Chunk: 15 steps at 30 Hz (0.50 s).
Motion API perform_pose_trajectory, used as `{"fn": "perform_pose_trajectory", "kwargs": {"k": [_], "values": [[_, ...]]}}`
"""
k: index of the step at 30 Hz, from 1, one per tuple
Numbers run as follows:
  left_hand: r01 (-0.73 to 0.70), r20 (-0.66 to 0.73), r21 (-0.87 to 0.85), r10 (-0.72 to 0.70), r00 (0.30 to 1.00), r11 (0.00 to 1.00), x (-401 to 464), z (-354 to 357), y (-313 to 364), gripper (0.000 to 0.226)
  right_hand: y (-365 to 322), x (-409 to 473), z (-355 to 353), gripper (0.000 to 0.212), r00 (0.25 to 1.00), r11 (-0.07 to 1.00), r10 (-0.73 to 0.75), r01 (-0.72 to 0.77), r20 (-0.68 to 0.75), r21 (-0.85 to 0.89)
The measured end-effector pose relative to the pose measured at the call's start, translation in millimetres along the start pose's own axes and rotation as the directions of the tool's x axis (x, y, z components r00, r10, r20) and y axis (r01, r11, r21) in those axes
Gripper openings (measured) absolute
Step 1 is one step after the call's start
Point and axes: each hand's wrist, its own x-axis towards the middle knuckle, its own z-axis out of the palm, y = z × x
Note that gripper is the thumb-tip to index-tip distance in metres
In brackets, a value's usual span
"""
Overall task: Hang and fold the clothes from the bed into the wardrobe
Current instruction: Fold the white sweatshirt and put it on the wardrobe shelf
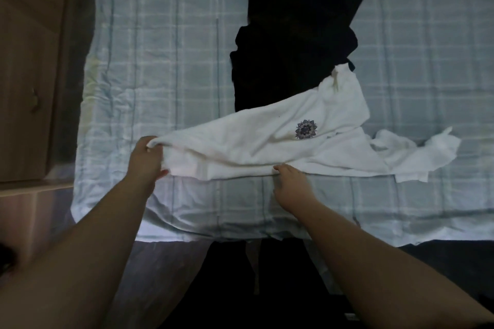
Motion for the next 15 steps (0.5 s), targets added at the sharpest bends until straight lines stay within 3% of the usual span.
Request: {"fn": "perform_pose_trajectory", "kwargs": {"k": [2,5,7,11,15], "values": [[-0.002,-0.014,0.036,0.003,1.000,0.999,10,10,-11,0.028,-1,-1,6,0.069,0.999,0.998,0.034,-0.034,0.015,0.059],[0.071,-0.144,0.437,-0.008,0.990,0.897,17,30,-17,0.059,5,0,-3,0.062,0.989,0.962,0.118,-0.090,-0.094,0.258],[-0.026,-0.142,0.543,0.122,0.982,0.839,8,47,-9,0.068,15,3,-18,0.059,0.958,0.925,0.218,-0.141,-0.187,0.352],[-0.432,0.170,0.542,0.409,0.896,0.721,-7,92,8,0.061,45,9,-54,0.062,0.911,0.872,0.329,-0.192,-0.249,0.451],[-0.618,0.491,0.459,0.397,0.775,0.638,-41,164,32,0.053,83,4,-79,0.063,0.841,0.725,0.500,-0.278,-0.205,0.630]]}}
